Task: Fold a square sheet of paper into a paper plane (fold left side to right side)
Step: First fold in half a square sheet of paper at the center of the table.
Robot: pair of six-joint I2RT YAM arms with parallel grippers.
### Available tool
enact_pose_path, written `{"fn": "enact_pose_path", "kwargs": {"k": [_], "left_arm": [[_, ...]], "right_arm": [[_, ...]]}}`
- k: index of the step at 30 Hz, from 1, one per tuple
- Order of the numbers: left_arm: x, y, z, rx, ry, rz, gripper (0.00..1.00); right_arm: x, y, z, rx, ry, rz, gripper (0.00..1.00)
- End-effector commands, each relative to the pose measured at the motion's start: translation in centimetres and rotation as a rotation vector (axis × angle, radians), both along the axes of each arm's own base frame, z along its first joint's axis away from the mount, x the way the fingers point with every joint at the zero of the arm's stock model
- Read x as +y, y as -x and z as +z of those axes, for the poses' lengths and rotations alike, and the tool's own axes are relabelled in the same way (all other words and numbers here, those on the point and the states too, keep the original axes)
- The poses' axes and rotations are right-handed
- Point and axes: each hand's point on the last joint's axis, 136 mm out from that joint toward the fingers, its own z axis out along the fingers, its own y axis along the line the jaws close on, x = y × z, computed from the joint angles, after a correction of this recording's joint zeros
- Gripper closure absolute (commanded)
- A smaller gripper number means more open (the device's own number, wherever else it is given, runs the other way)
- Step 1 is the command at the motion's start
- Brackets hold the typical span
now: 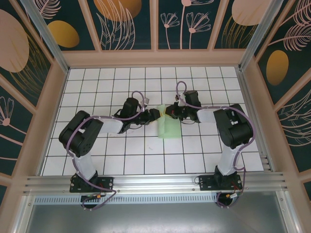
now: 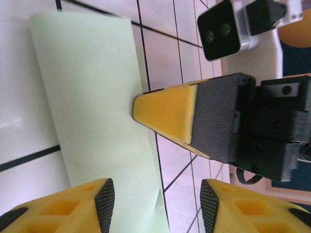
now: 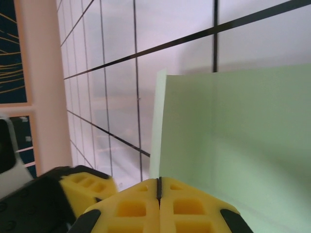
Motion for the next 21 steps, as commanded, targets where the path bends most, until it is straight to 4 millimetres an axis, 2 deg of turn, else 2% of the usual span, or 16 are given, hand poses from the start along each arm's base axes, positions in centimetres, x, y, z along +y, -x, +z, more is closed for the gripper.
{"fn": "enact_pose_path", "kwargs": {"k": [1, 4, 10, 17, 21], "left_arm": [[0.8, -0.9, 0.6, -0.05, -0.091, 0.045, 0.46], [1.2, -1.1, -0.4, -0.025, -0.132, 0.064, 0.45], [0.7, -1.5, -1.8, 0.015, -0.132, 0.07, 0.44], [-1.0, -1.4, -3.2, 0.047, -0.19, 0.049, 0.42], [-2.3, -1.9, -3.3, 0.046, -0.199, 0.041, 0.42]], "right_arm": [[-1.1, -0.5, 0.5, -0.036, 0.046, -0.002, 1.0], [-2.1, -0.6, 0.1, -0.035, 0.08, -0.018, 1.0], [-3.9, -0.8, -0.8, -0.032, 0.138, -0.049, 1.0], [-5.4, -1.2, -1.5, -0.031, 0.185, -0.073, 1.0], [-6.2, -1.2, -1.7, -0.029, 0.199, -0.083, 1.0]]}}
